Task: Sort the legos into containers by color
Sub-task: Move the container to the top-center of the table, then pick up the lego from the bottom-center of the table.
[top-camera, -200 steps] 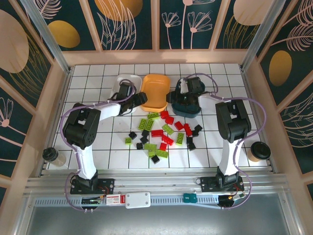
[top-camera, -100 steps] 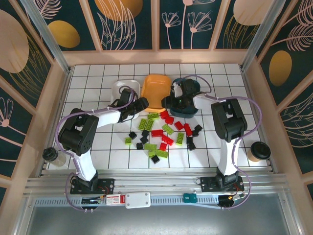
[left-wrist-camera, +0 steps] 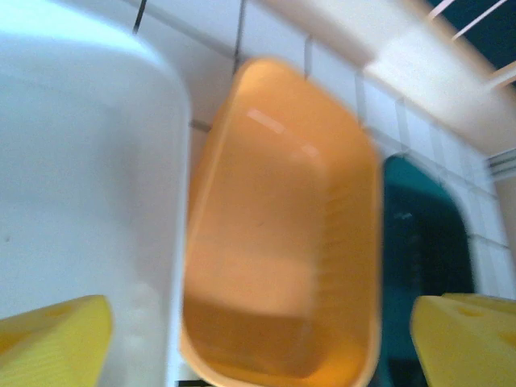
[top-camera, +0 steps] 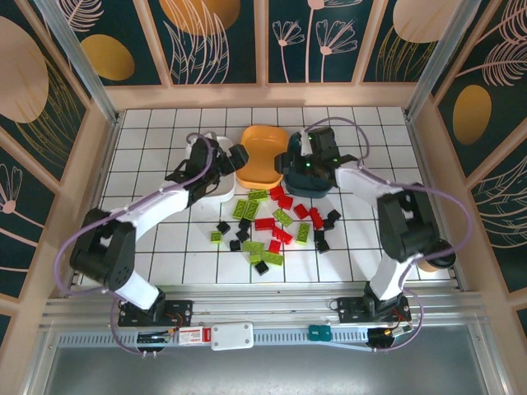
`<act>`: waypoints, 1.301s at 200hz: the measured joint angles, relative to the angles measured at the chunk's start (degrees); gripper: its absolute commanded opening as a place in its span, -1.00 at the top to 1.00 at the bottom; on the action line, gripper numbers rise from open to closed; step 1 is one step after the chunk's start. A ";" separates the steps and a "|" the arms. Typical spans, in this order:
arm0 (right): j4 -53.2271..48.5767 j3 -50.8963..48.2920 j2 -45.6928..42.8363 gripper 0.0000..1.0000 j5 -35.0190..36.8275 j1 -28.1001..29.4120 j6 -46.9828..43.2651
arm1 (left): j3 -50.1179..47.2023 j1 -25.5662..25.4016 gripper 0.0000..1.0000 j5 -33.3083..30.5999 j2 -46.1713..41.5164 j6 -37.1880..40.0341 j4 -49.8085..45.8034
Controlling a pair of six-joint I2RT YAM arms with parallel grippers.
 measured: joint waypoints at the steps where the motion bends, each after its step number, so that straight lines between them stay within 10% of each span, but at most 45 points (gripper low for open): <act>1: 0.07 -0.24 -0.37 -0.96 0.09 0.02 0.13 | 0.00 0.00 -0.98 0.00 -0.26 0.02 0.00; 107: -10.38 -36.41 -36.30 -0.68 22.67 17.03 19.58 | -31.32 -0.11 -0.98 -2.69 -36.11 0.92 3.19; 260: -14.75 -39.71 -31.43 -0.16 21.70 18.84 26.60 | -35.71 -0.11 -0.97 -4.22 -35.58 0.07 3.28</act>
